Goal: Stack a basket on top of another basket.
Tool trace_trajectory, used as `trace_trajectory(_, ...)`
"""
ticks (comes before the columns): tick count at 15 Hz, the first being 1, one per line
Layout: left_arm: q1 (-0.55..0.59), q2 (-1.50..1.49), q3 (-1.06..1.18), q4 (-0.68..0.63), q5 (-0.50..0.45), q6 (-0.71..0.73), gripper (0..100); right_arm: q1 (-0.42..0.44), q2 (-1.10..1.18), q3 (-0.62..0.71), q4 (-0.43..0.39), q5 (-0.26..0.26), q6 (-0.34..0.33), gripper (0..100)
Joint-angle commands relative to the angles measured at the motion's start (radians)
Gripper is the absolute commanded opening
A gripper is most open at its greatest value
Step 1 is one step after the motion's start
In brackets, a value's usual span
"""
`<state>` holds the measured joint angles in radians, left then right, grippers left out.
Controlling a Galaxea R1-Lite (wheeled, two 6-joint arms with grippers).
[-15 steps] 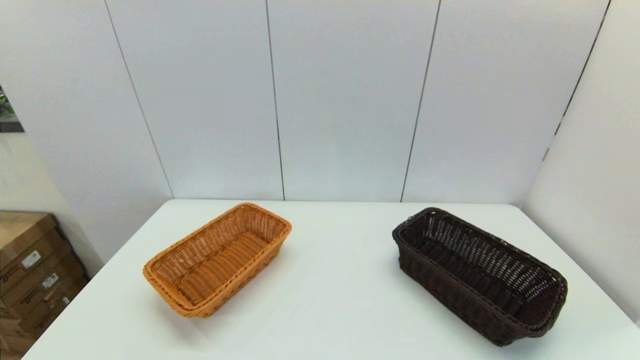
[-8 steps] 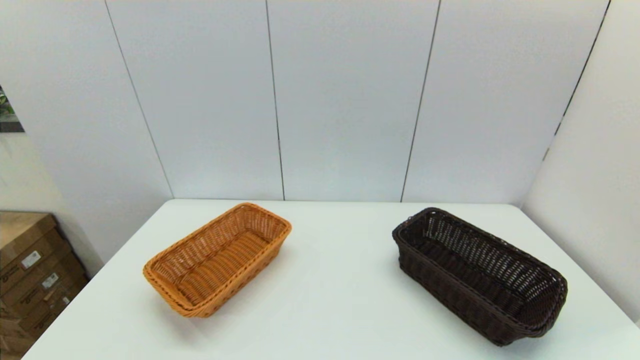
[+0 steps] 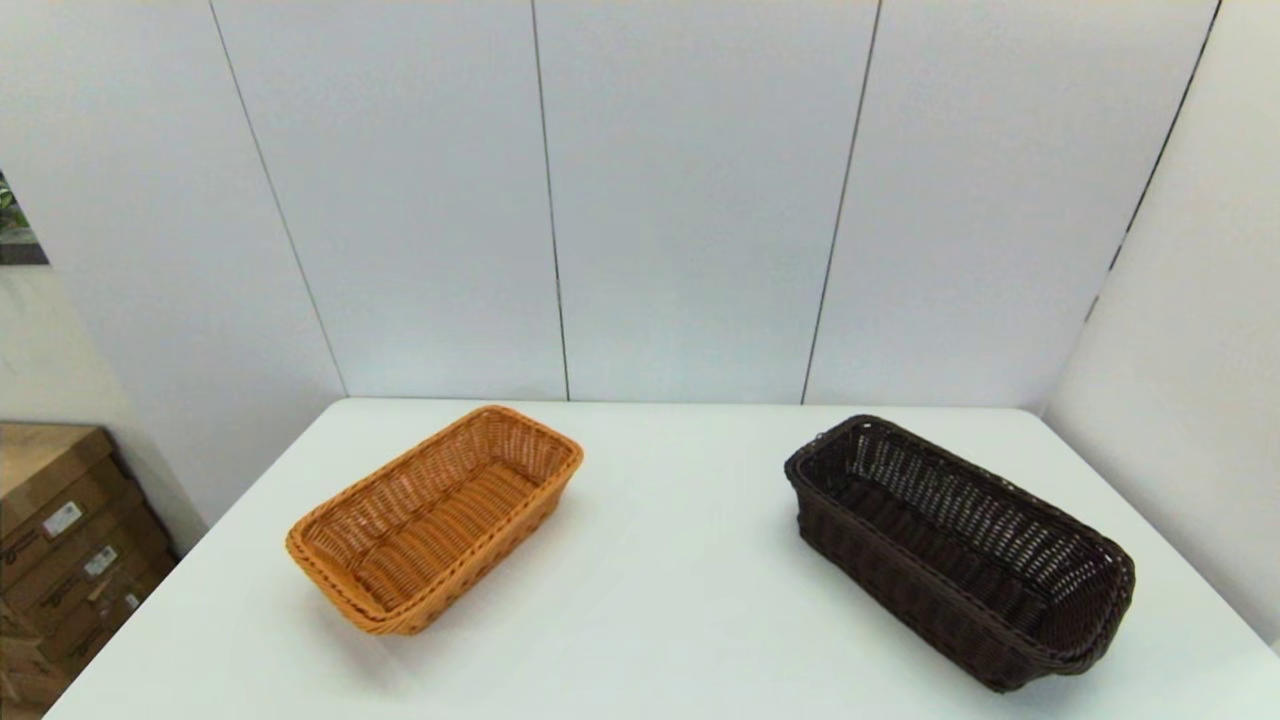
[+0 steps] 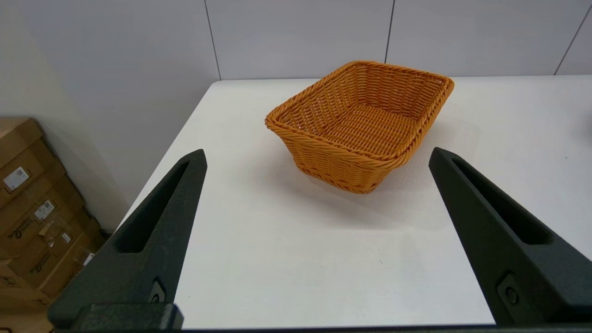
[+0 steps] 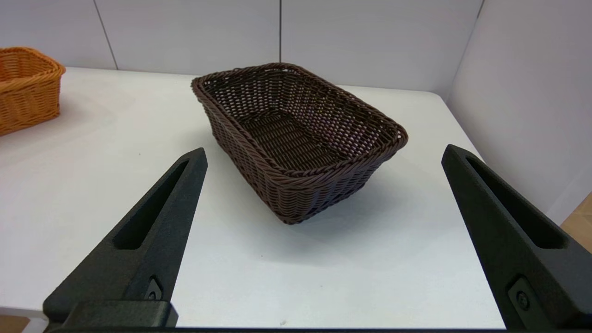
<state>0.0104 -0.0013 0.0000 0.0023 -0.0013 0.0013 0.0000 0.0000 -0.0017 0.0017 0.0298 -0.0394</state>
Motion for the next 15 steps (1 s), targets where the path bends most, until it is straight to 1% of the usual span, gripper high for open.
trace_trajectory(1,0.000,0.001,0.002,0.001,0.000,-0.001,100,0.000,0.000,0.000,0.000,0.001,-0.001,100)
trace_trajectory(13,0.000,0.006,-0.009,0.007,-0.002,0.011,100,0.000,0.000,0.000,0.000,0.001,-0.001,100)
trace_trajectory(15,0.000,0.041,-0.058,0.008,-0.026,0.005,100,0.000,0.000,0.000,0.000,0.001,-0.001,100)
